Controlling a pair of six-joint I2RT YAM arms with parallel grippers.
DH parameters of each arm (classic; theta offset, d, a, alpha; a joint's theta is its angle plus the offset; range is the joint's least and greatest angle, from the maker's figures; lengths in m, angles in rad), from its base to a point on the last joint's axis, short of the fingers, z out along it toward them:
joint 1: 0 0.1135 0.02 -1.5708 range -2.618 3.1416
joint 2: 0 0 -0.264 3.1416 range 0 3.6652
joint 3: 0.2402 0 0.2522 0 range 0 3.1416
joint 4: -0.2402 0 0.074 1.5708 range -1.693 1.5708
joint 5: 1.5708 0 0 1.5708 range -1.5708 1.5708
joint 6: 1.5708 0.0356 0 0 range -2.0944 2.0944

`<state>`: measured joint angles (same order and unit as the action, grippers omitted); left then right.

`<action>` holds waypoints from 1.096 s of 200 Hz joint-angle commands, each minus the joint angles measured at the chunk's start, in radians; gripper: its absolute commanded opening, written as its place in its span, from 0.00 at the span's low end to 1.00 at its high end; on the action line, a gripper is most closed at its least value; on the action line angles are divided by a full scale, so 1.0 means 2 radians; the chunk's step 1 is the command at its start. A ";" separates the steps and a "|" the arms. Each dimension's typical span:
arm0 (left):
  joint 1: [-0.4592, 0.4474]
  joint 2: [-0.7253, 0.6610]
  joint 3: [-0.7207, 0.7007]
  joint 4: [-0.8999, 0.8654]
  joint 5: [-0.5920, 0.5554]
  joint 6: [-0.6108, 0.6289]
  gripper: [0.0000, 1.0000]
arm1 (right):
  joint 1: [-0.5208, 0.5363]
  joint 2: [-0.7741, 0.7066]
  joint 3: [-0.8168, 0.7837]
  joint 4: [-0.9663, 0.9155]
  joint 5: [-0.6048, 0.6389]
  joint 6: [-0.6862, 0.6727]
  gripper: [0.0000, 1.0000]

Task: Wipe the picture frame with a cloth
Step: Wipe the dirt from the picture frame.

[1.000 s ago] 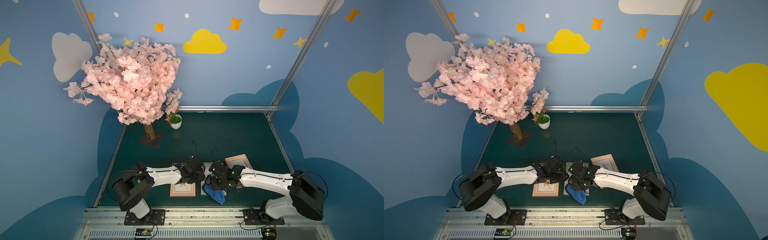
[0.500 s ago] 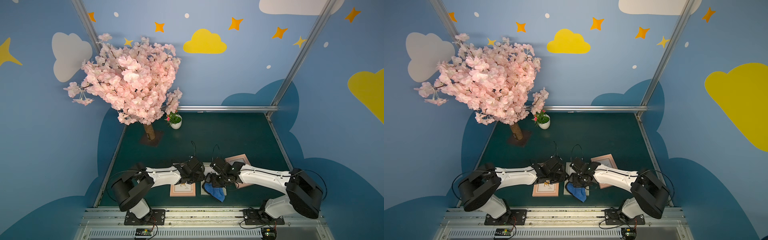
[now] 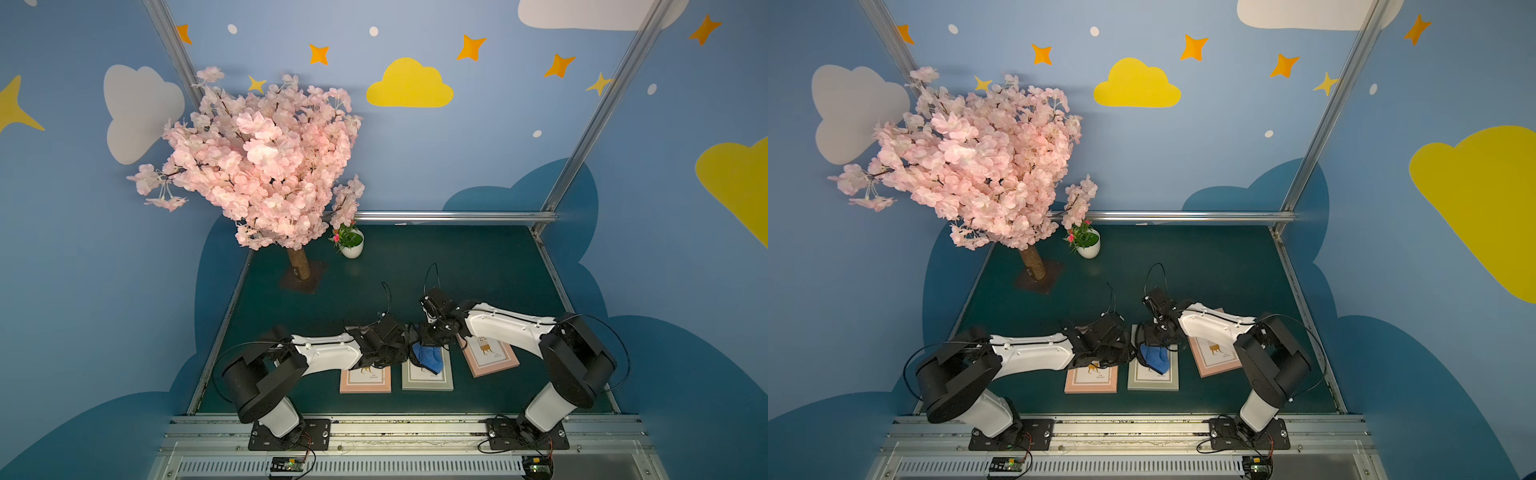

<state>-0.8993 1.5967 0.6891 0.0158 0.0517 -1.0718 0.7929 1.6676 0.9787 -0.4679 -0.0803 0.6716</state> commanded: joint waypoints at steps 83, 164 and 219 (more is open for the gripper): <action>-0.001 0.023 -0.033 -0.087 -0.014 -0.024 0.03 | 0.053 -0.032 -0.064 -0.029 0.031 0.035 0.00; -0.001 0.027 -0.021 -0.105 -0.020 -0.013 0.03 | 0.137 -0.146 -0.145 -0.078 0.046 0.103 0.00; -0.001 0.038 -0.016 -0.102 -0.017 -0.010 0.03 | 0.102 -0.123 -0.135 -0.079 0.070 0.081 0.00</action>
<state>-0.9016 1.5978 0.6949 0.0067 0.0406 -1.0790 1.0348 1.3781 0.7177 -0.5137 0.0288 0.8551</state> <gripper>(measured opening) 0.259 0.075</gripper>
